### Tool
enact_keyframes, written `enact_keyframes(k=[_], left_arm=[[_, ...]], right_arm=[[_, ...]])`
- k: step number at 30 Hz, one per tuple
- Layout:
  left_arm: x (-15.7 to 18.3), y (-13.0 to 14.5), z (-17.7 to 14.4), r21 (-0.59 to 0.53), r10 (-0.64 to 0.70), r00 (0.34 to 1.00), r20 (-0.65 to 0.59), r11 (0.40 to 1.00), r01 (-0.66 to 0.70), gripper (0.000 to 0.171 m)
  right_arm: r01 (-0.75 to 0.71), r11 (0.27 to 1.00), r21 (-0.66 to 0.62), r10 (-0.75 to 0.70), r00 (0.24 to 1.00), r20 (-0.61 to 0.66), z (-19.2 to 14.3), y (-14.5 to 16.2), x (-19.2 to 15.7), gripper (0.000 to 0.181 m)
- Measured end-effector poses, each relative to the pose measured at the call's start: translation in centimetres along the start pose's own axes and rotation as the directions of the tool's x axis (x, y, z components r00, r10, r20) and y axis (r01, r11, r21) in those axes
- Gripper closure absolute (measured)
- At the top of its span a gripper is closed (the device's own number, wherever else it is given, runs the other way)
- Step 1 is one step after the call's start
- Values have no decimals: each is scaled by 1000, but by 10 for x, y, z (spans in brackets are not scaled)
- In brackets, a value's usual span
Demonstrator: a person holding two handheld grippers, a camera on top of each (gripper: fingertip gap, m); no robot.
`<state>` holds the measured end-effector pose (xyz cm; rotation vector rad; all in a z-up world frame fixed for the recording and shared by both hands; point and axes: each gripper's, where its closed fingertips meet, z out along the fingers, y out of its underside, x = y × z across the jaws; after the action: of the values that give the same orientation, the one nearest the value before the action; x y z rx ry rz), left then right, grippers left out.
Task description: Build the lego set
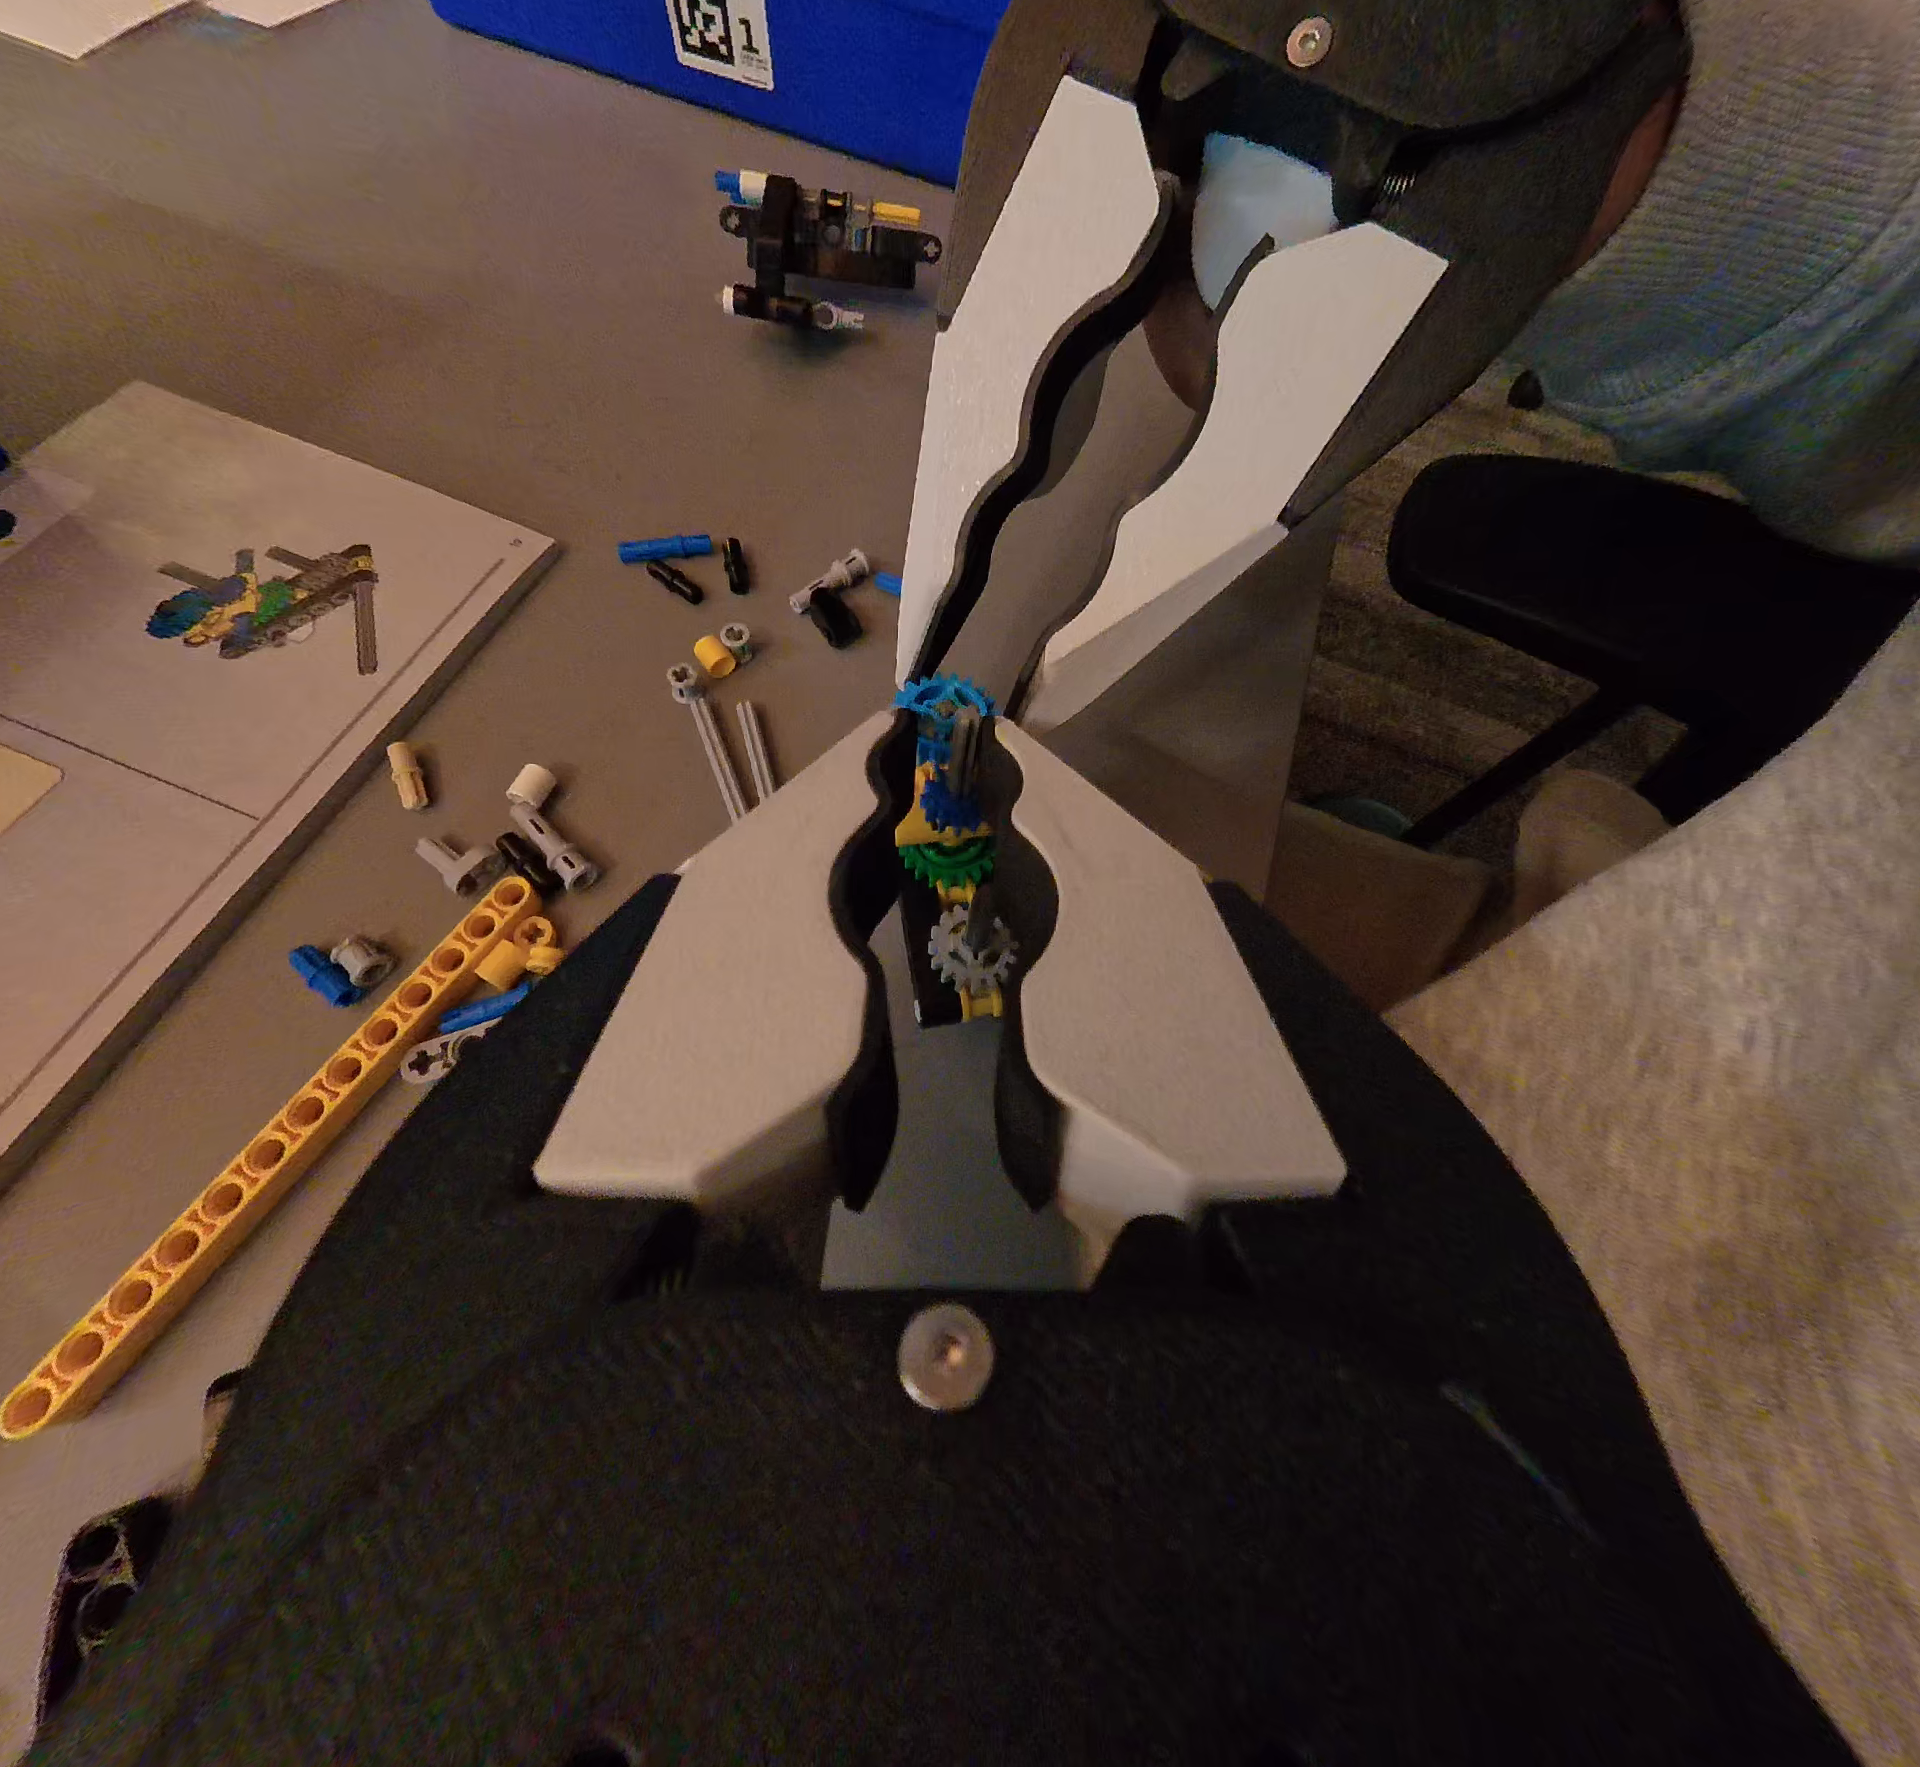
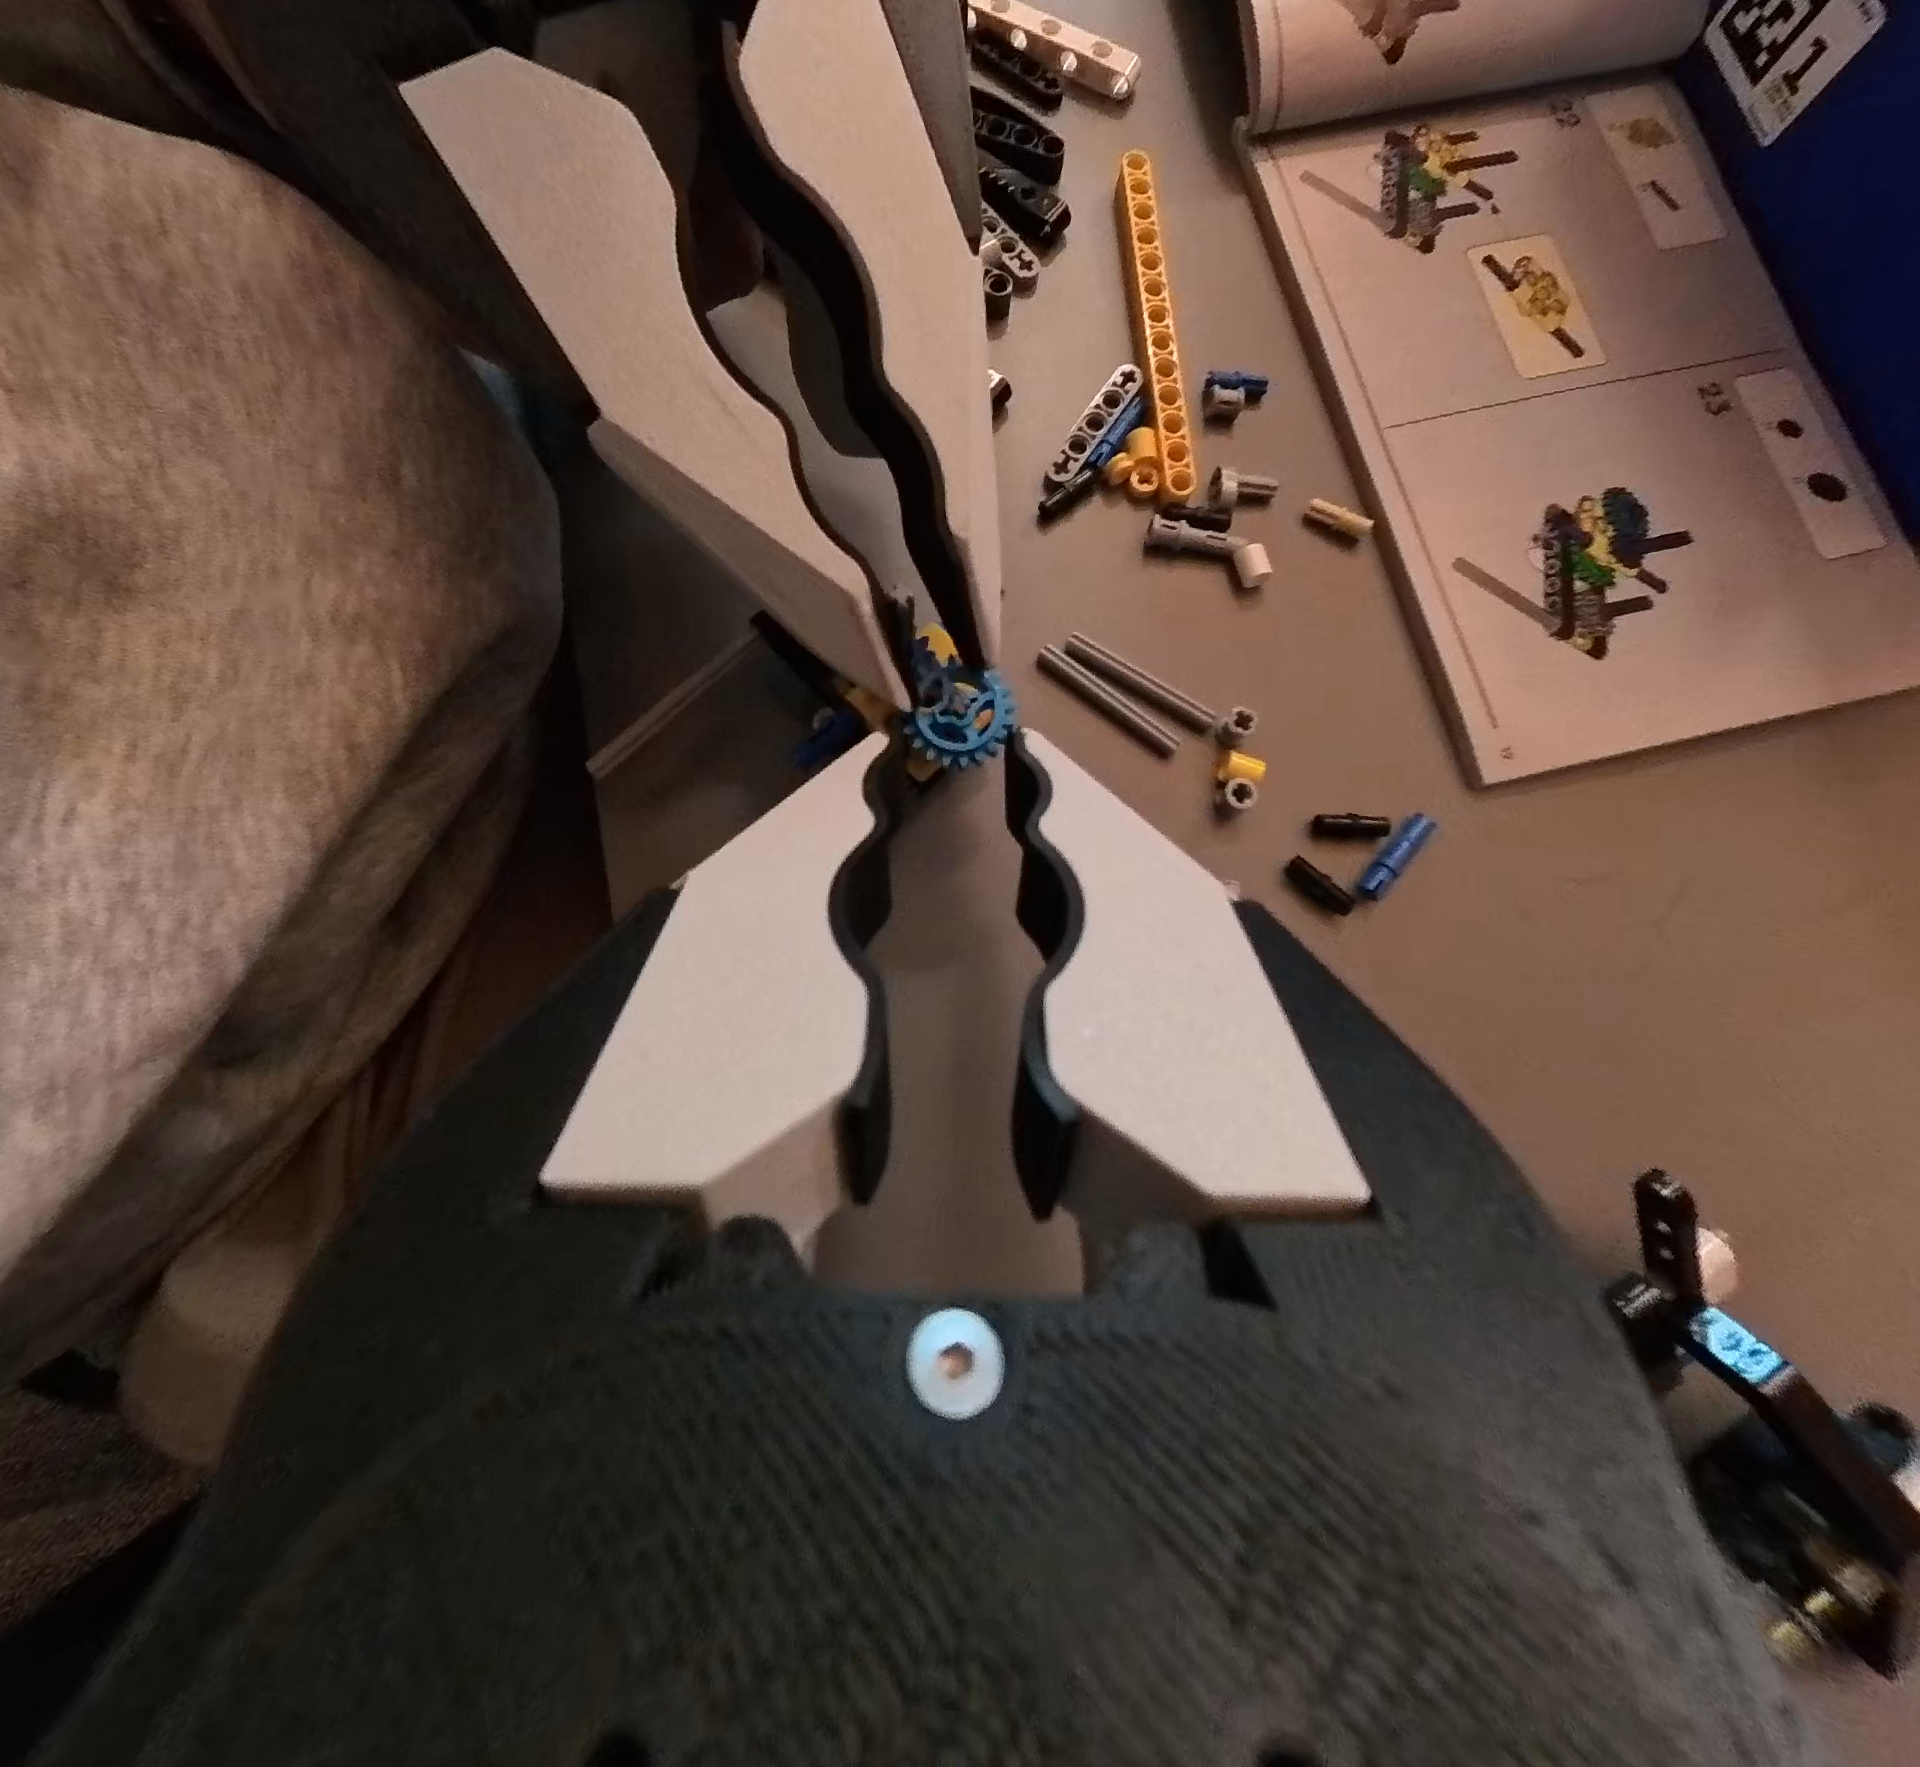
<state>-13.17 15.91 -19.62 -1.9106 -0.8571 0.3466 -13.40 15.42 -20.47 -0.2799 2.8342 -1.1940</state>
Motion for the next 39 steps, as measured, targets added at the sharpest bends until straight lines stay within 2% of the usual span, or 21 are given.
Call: enact_keyframes(k=[11,14,16,18,20,26,31,39], left_arm=[[0,0,-1,-1,-8,1000,-3,1000,8,160],[1,1,-3,-1,-36,999,-26,999,36,149],[2,3,-5,-4,-52,998,-35,999,52,143],[2,1,-9,27,-57,998,-38,998,58,143],[1,0,-13,52,-59,998,-35,997,61,144],[3,4,-13,32,-64,997,-49,997,66,152],[4,10,-7,-21,-32,999,-21,999,32,159],[3,12,-6,-30,-29,1000,-11,999,29,159]], right_arm=[[-14,1000,26,14,1000,1,0,-1,-1,163],[-26,998,49,27,999,-21,0,0,0,144],[-48,995,85,51,998,-29,-2,-1,-1,141],[-71,986,153,77,996,-37,-6,-7,-1,143],[-95,970,225,108,993,-45,-9,-12,0,153],[-132,929,346,155,987,-39,-15,-16,4,169],[-131,932,339,150,988,-32,-10,-15,2,172],[-166,933,320,175,985,1,-5,-13,1,171]])
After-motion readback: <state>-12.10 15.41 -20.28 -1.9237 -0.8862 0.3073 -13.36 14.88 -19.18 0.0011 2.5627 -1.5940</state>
